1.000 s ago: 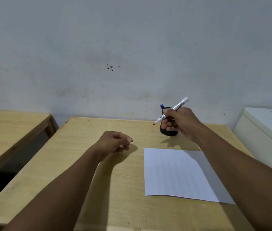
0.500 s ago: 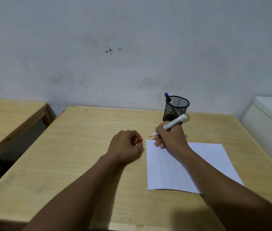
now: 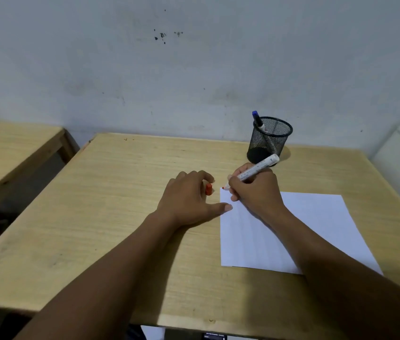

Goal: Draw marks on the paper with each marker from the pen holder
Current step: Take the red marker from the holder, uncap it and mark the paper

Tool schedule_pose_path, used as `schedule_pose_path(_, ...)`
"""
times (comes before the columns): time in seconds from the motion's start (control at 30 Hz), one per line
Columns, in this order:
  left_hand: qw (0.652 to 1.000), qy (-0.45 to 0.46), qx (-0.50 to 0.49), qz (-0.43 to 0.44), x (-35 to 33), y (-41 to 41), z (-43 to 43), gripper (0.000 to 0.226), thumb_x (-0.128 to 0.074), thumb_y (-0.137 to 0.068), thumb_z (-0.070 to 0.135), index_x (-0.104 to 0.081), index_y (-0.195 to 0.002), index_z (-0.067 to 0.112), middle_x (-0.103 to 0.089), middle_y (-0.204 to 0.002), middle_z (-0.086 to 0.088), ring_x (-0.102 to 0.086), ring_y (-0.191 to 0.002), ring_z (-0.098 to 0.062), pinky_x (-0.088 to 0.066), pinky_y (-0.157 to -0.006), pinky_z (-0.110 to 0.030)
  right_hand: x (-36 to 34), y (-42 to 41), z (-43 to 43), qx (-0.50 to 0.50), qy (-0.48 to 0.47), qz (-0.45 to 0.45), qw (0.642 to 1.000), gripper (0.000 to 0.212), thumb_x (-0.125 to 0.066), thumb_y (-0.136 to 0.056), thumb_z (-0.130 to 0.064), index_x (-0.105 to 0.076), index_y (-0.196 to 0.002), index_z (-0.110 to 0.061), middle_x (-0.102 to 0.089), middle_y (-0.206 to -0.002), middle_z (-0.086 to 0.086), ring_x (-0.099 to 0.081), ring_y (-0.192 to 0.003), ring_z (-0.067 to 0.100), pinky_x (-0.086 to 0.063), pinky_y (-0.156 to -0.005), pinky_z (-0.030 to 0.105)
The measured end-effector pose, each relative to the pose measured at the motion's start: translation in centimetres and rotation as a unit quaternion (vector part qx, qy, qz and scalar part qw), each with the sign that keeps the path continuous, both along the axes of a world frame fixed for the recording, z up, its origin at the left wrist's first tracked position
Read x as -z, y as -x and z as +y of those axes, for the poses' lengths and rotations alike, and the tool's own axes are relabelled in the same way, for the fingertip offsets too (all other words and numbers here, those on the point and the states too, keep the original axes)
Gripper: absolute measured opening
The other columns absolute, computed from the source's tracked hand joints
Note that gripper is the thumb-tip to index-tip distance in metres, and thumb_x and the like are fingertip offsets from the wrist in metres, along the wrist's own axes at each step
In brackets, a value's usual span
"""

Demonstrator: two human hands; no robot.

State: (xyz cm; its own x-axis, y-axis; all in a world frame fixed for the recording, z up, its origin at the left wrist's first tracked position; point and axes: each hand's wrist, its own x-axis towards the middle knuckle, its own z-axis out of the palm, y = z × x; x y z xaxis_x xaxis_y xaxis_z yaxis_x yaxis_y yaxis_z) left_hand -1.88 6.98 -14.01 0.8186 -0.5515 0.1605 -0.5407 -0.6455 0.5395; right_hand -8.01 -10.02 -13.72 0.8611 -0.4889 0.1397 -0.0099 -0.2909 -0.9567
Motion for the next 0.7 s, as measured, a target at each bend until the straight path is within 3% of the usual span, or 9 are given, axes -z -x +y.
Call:
schedule_pose_path(0.17,1.0,0.006,0.0,0.002,-0.08,0.11,0.02,0.076,-0.071,-0.059,0.077,-0.061,-0.12,0.033,-0.064,-0.093,0.022,-0.055,-0.099,-0.012,-0.048,-0.09,-0.038,0.12,0.16,0.14,0.005,0.026,-0.003,1.0,0.01,-0.074,-0.081,-0.011,-0.071,-0.081,-0.002,-0.075,-0.068,0.011,-0.073,-0.053,0.021,-0.064,-0.06,0.04)
schedule_pose_path(0.47,1.0,0.007,0.0,0.007,-0.26,0.13,0.06,0.076,-0.072,-0.06,0.076,-0.061,-0.121,0.033,-0.064,-0.092,0.022,-0.055,-0.1,-0.011,-0.047,-0.09,-0.038,0.34,0.13,0.03,-0.001,0.045,0.011,0.999,0.012,-0.076,-0.082,-0.017,-0.072,-0.083,-0.005,-0.073,-0.061,-0.003,-0.073,-0.053,0.019,-0.064,-0.062,0.045)
schedule_pose_path(0.7,1.0,0.0,0.006,0.012,-0.39,0.17,0.08,0.077,-0.071,-0.059,0.078,-0.061,-0.121,0.033,-0.063,-0.091,0.023,-0.056,-0.1,-0.011,-0.047,-0.089,-0.037,0.22,-0.09,-0.02,-0.022,0.002,0.014,1.0,0.013,-0.074,-0.075,-0.009,-0.07,-0.078,0.003,-0.071,-0.061,0.008,-0.066,-0.051,0.023,-0.061,-0.059,0.048)
